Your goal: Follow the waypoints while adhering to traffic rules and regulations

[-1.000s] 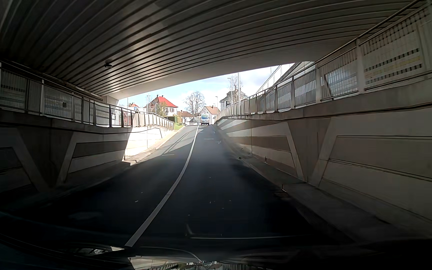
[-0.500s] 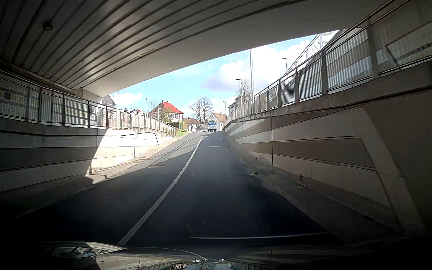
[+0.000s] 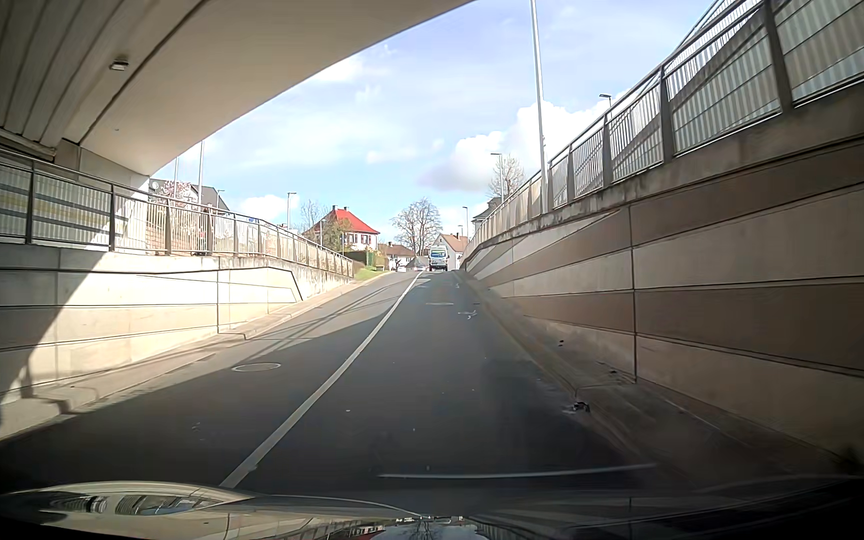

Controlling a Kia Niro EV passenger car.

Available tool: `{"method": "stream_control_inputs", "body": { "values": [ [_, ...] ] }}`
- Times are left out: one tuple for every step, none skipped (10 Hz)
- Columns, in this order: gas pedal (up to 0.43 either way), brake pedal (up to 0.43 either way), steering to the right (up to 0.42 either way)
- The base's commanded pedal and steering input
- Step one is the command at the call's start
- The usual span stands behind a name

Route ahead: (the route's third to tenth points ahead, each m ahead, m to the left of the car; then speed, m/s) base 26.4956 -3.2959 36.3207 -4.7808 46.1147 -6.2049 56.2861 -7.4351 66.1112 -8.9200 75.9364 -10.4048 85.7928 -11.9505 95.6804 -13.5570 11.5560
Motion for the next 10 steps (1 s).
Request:
{"method": "stream_control_inputs", "body": {
  "values": [
    [0.13,0.0,-0.02],
    [0.138,0.0,-0.019],
    [0.138,0.0,-0.019],
    [0.138,0.0,-0.018],
    [0.138,0.0,-0.016],
    [0.138,0.0,-0.014],
    [0.138,0.0,-0.012],
    [0.15,0.0,-0.012],
    [0.15,0.0,-0.011],
    [0.15,0.0,-0.009]
  ]
}}
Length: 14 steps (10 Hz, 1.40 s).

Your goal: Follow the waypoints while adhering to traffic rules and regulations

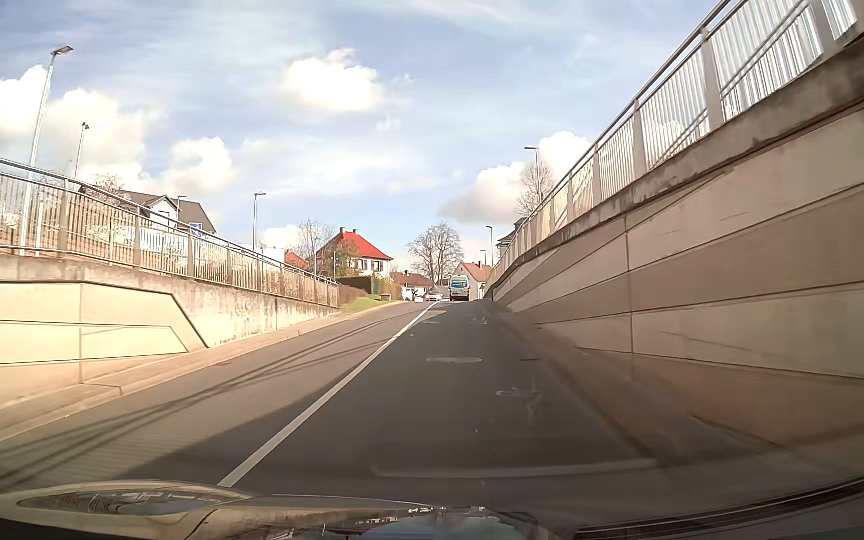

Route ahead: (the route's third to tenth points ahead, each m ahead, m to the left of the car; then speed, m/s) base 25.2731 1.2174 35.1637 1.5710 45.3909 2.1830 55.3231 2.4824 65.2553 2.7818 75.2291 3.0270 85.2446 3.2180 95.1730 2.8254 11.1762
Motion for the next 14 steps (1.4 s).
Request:
{"method": "stream_control_inputs", "body": {
  "values": [
    [0.157,0.0,-0.005],
    [0.157,0.0,-0.003],
    [0.157,0.0,-0.003],
    [0.157,0.0,-0.002],
    [0.157,0.0,-0.002],
    [0.157,0.0,-0.001],
    [0.157,0.0,-0.002],
    [0.157,0.0,-0.002],
    [0.157,0.0,-0.002],
    [0.157,0.0,-0.002],
    [0.157,0.0,-0.002],
    [0.157,0.0,-0.002],
    [0.157,0.0,-0.002],
    [0.157,0.0,-0.002]
  ]
}}
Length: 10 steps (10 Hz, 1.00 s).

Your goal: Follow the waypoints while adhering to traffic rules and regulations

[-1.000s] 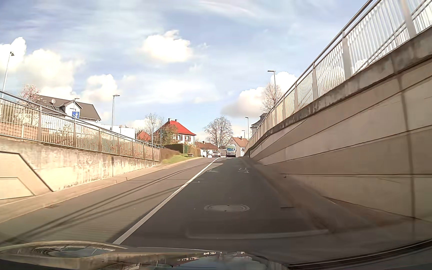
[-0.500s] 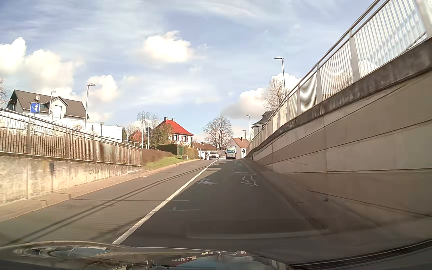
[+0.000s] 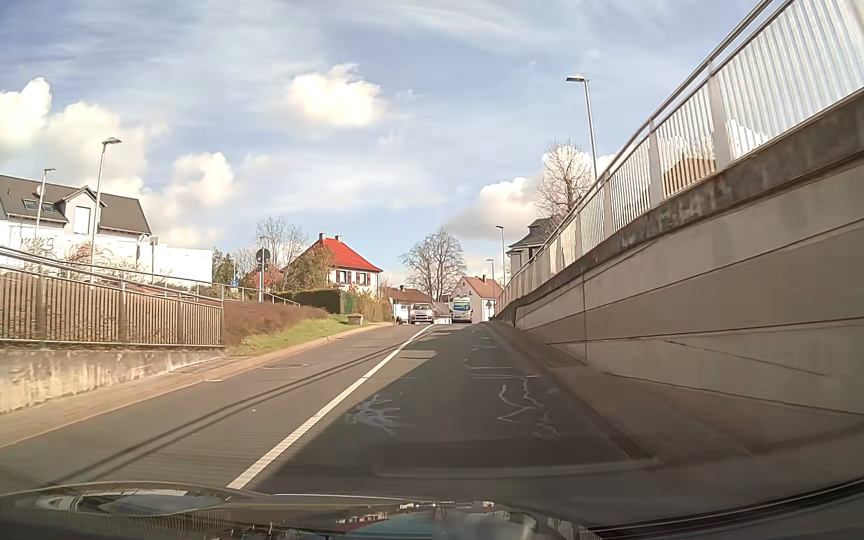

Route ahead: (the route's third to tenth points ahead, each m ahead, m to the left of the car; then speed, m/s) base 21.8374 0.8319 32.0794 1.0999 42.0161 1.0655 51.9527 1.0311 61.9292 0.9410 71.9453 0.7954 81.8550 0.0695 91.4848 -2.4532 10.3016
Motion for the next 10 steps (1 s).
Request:
{"method": "stream_control_inputs", "body": {
  "values": [
    [0.157,0.0,-0.002],
    [0.157,0.0,-0.002],
    [0.157,0.0,-0.002],
    [0.177,0.0,-0.002],
    [0.177,0.0,-0.002],
    [0.209,0.0,-0.003],
    [0.209,0.0,-0.003],
    [0.209,0.0,-0.003],
    [0.209,0.0,-0.003],
    [0.22,0.0,-0.003]
  ]
}}
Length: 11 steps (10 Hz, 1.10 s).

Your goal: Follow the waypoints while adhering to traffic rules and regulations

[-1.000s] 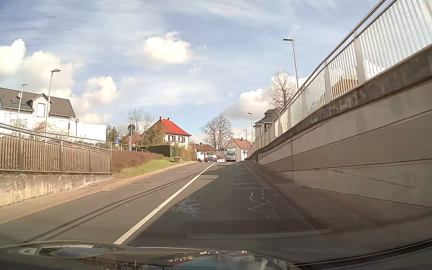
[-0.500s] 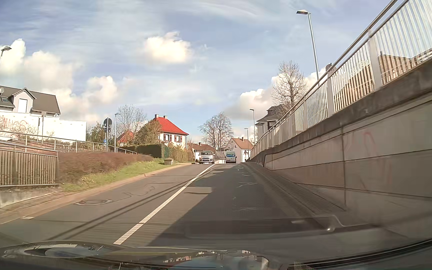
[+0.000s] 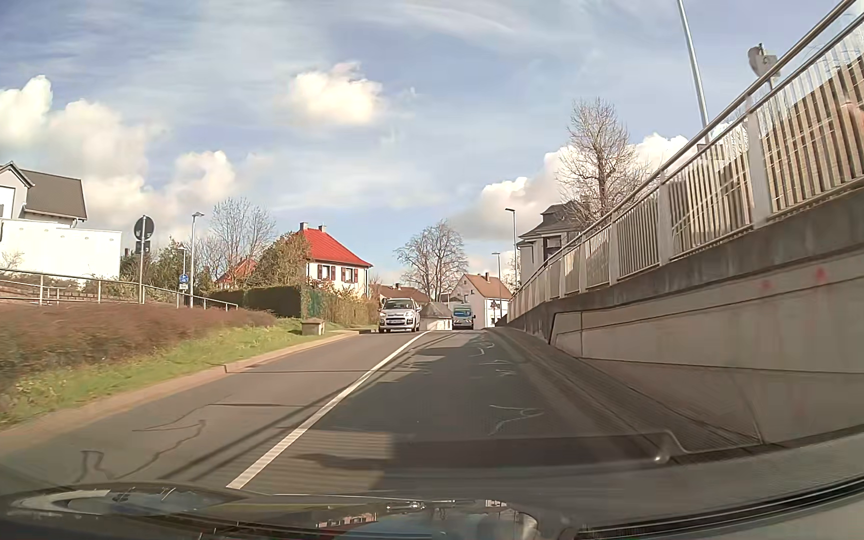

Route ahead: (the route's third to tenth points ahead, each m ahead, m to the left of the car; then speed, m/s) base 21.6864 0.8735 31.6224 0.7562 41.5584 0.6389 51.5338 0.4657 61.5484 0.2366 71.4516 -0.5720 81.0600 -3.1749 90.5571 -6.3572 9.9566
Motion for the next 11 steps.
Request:
{"method": "stream_control_inputs", "body": {
  "values": [
    [0.228,0.0,-0.003],
    [0.228,0.0,-0.003],
    [0.228,0.0,-0.003],
    [0.228,0.0,-0.003],
    [0.228,0.0,-0.003],
    [0.228,0.0,-0.004],
    [0.228,0.0,-0.004],
    [0.228,0.0,-0.006],
    [0.228,0.0,-0.008],
    [0.228,0.0,-0.01],
    [0.228,0.0,-0.011]
  ]
}}
